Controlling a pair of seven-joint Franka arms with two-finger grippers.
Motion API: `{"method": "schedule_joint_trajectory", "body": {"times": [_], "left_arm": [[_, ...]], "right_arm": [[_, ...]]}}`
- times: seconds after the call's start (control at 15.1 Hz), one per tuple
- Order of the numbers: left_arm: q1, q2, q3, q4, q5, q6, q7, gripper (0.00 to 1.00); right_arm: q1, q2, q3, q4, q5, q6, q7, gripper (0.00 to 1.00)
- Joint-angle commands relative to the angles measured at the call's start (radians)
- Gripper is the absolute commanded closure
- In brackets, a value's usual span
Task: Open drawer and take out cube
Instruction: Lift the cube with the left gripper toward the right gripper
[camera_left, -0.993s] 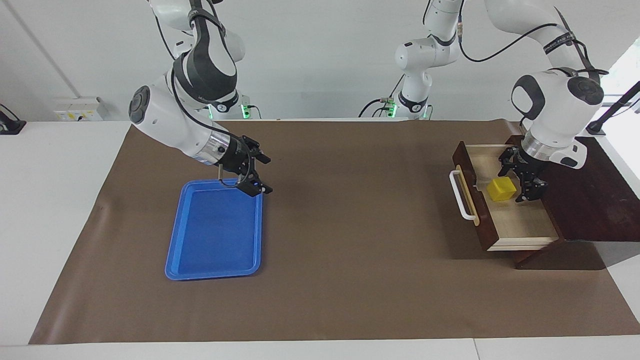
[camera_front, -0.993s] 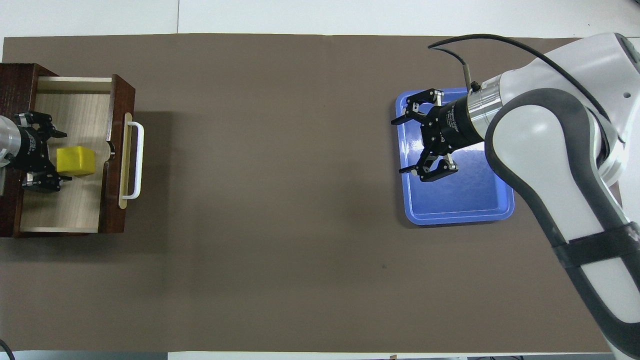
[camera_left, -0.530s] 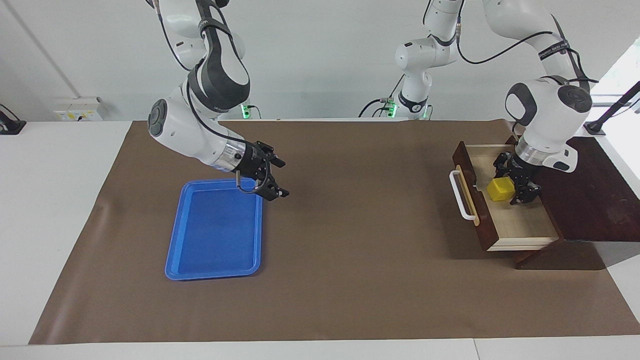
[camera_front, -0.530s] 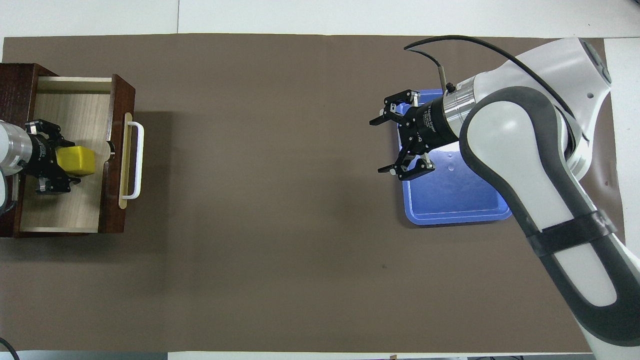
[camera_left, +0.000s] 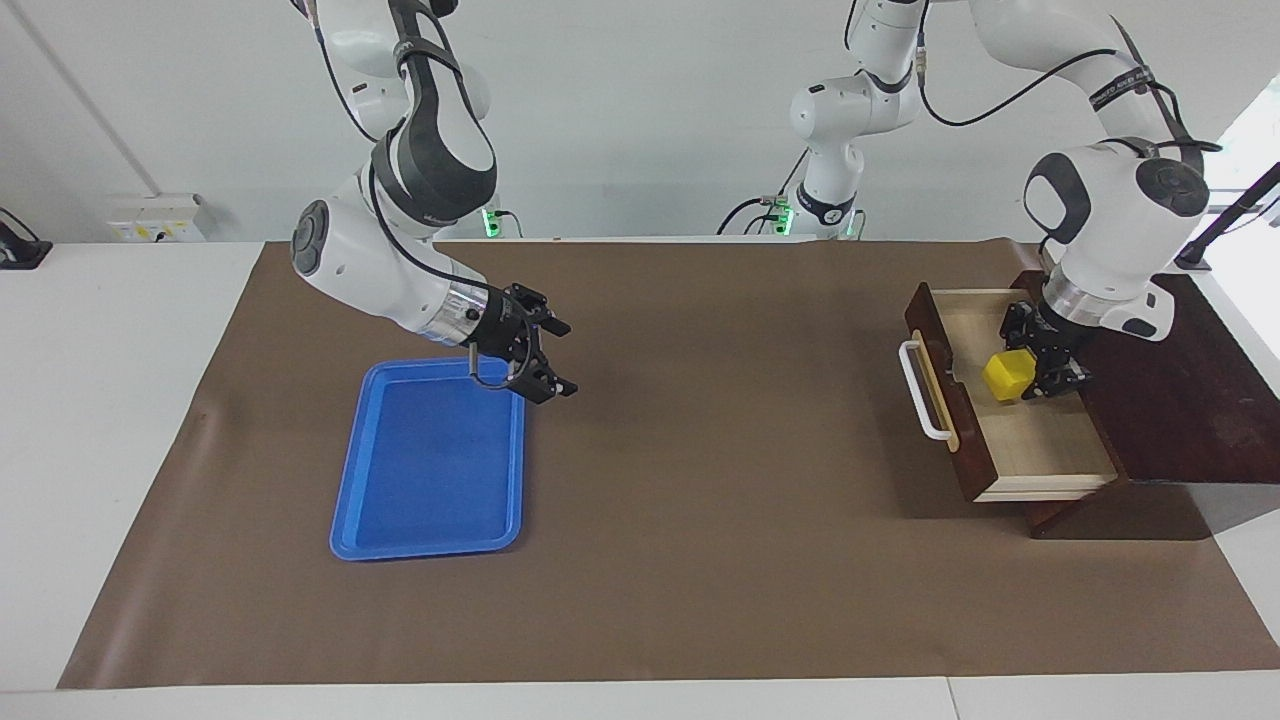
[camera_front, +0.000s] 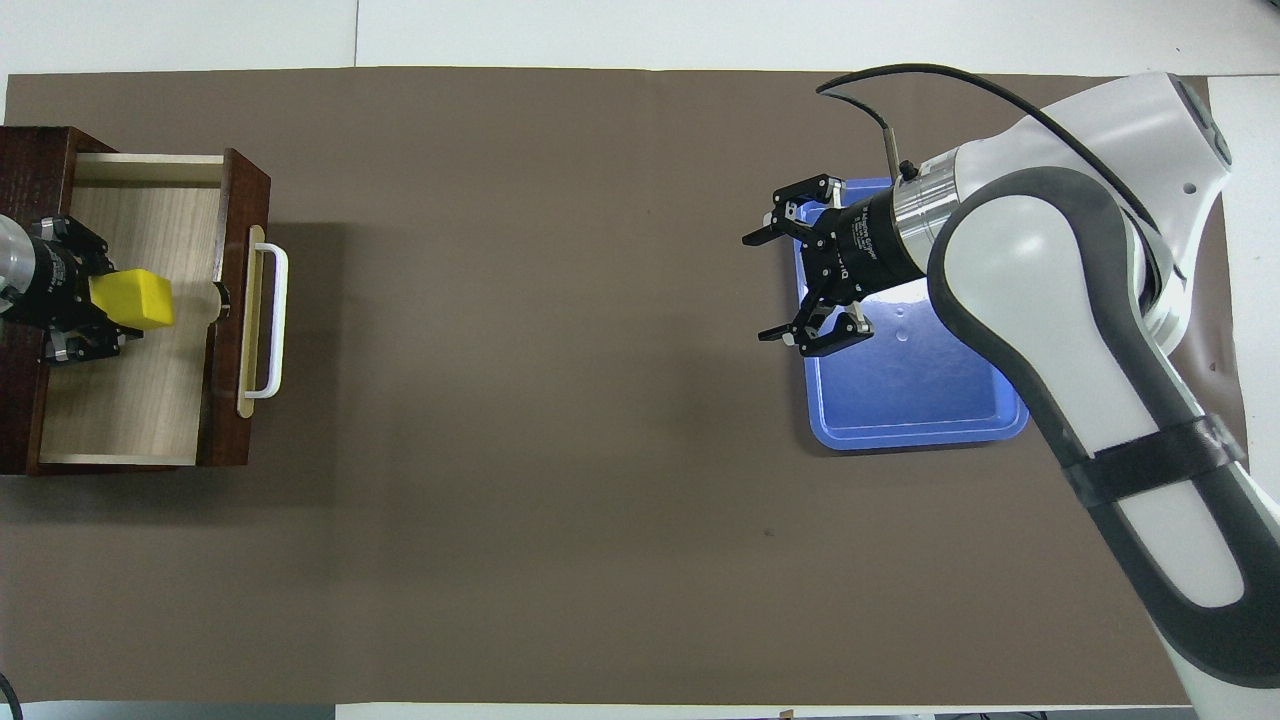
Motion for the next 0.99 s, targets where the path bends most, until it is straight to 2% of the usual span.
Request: {"method": "schedule_joint_trajectory", "body": {"times": [0.0,0.26,0.4,0.6,0.93], "left_arm": [[-0.081,0.116,0.007,0.276,0.022,-0.245,-0.047,1.0],[-0.196,0.111,0.001,0.317,0.013,-0.31,-0.235,1.0],[-0.284,0.104,0.001,0.305,0.011,-0.284,-0.342,1.0],[-0.358,0.1,-0.002,0.285,0.0,-0.238,-0.519,1.0],[-0.493,0.039,-0.002,0.141,-0.012,-0.094,-0.644,1.0]], "right_arm": [[-0.028,0.011,0.003,0.016,0.027,-0.024,-0.019,0.0],[-0.031,0.012,-0.002,0.014,0.018,-0.035,-0.024,0.0],[-0.031,0.012,-0.004,0.006,0.012,-0.032,-0.037,0.0],[-0.025,0.012,-0.004,-0.001,0.012,-0.024,-0.048,0.0],[0.004,0.009,-0.004,-0.004,0.012,-0.016,-0.045,0.0]]}}
